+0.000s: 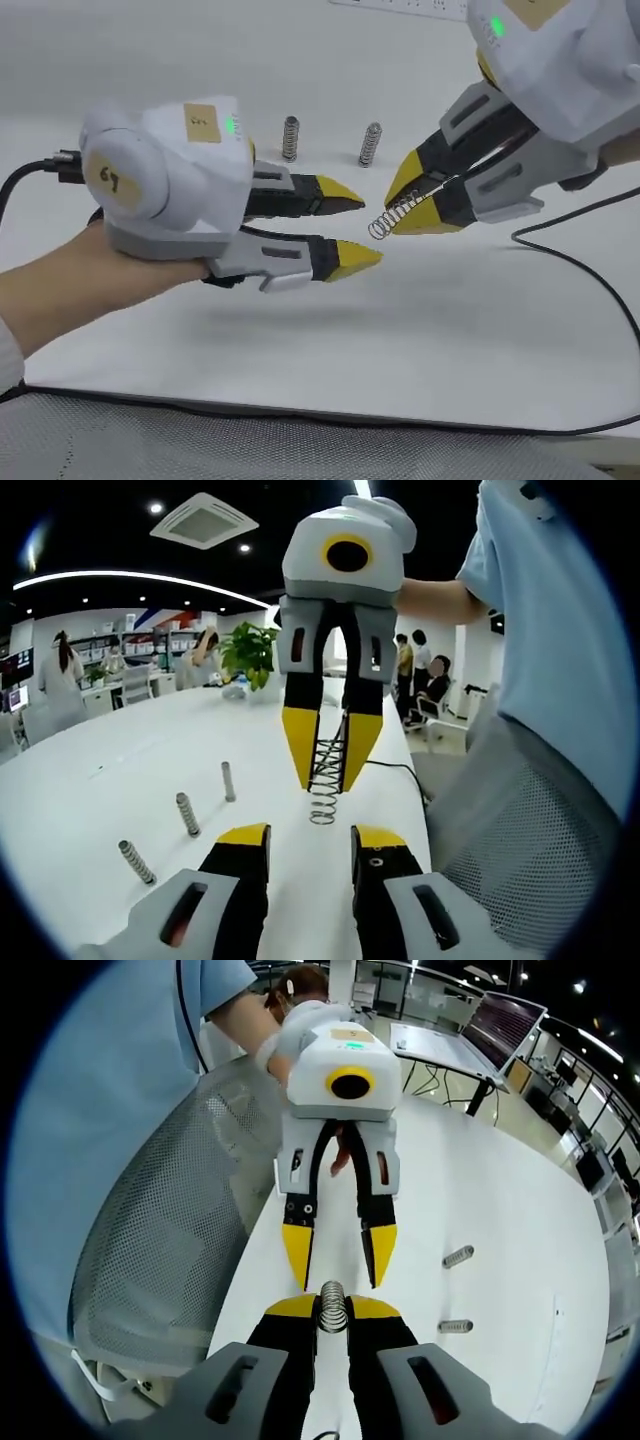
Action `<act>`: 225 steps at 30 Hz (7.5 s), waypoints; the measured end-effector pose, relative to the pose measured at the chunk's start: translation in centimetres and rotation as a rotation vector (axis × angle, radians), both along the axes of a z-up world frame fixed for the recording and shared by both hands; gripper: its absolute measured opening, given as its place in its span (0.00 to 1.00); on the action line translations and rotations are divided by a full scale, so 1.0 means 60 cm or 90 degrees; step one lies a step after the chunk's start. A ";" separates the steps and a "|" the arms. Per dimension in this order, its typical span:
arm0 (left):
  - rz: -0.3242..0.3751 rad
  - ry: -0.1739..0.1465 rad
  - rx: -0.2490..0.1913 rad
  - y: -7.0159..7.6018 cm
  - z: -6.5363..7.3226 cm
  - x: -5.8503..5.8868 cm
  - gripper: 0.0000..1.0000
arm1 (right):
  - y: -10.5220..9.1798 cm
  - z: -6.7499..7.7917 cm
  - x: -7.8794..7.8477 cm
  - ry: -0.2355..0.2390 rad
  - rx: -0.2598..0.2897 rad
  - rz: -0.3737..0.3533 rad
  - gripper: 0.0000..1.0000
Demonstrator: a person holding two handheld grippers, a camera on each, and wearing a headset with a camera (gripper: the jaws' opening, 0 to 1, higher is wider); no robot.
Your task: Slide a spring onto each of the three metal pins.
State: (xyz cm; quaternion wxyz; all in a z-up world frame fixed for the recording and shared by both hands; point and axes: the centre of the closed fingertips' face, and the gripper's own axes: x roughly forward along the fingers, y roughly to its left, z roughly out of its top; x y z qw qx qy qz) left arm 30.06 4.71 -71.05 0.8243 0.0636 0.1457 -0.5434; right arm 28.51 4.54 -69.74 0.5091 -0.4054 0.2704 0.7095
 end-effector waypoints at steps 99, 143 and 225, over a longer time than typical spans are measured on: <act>0.254 0.100 0.008 0.140 -0.066 0.054 0.93 | -0.125 -0.066 0.268 -0.076 -0.190 -0.038 0.08; 0.265 0.117 0.001 0.149 -0.070 0.053 0.91 | -0.115 -0.149 0.270 -0.061 -0.232 -0.016 0.08; 0.251 0.100 0.018 0.151 -0.053 0.059 0.90 | -0.143 -0.106 0.179 0.034 0.105 -0.401 1.00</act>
